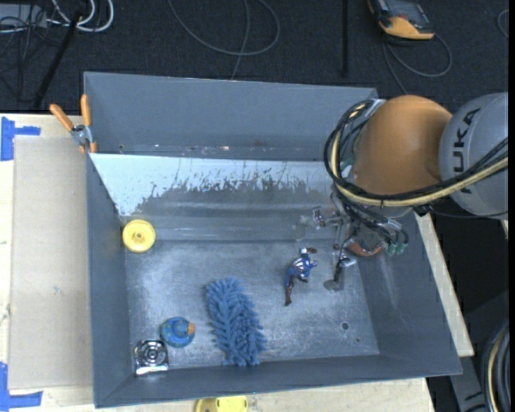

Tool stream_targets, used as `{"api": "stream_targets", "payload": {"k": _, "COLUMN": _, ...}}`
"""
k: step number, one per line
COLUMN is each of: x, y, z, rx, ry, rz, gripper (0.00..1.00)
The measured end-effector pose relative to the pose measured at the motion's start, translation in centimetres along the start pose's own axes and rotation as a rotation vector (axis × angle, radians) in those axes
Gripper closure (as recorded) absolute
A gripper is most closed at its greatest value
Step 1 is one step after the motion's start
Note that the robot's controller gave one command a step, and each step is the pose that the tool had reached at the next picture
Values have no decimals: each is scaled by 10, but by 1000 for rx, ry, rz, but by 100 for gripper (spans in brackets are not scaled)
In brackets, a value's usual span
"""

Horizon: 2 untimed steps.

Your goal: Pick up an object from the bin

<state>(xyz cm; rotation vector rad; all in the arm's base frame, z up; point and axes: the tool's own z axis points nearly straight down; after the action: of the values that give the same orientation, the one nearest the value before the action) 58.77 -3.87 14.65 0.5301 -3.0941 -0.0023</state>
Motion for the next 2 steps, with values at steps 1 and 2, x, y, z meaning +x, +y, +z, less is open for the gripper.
{"api": "stream_targets", "payload": {"k": 1, "x": -5, "y": -3, "z": -5, "rx": 2, "ry": -4, "rz": -75, "gripper": 0}}
{"api": "stream_targets", "payload": {"k": 2, "x": -11, "y": -3, "z": 45, "rx": 3, "ry": -4, "rz": -358, "gripper": 0}}
